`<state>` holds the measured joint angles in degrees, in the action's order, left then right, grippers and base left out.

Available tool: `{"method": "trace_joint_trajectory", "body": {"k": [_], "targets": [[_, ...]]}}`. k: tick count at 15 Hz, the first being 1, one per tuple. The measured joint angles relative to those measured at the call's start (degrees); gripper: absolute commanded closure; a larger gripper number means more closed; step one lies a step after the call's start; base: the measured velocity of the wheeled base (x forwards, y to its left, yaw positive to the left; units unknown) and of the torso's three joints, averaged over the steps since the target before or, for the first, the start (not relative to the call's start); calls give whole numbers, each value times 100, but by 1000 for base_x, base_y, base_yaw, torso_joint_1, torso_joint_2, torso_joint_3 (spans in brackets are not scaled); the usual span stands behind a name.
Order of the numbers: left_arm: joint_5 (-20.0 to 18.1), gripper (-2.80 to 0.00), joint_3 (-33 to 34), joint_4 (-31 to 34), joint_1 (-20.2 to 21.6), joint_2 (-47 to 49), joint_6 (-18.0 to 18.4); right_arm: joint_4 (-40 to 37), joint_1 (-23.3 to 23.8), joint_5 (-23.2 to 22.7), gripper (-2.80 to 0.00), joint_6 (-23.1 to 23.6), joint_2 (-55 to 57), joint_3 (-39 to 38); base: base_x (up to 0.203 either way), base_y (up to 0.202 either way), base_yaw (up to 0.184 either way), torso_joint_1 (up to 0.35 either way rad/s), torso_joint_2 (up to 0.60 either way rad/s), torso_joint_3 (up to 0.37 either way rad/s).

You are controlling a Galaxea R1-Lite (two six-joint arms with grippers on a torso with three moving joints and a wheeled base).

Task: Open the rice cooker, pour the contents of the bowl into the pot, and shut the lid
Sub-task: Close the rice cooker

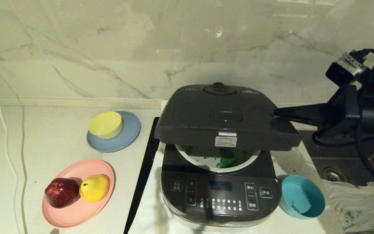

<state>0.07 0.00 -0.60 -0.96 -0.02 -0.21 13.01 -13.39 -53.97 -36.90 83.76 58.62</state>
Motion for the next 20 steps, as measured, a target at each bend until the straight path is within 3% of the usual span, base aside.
{"method": "trace_joint_trajectory", "body": {"k": [7, 20], "targets": [[0, 0, 0, 3, -2, 0, -4, 90, -235, 151, 0, 164, 105, -1135, 0, 0, 0, 0, 0, 0], [1, 0, 0, 3, 0, -1, 1, 258, -221, 270, 0, 231, 670, -1154, 0, 0, 0, 0, 0, 0]]}}
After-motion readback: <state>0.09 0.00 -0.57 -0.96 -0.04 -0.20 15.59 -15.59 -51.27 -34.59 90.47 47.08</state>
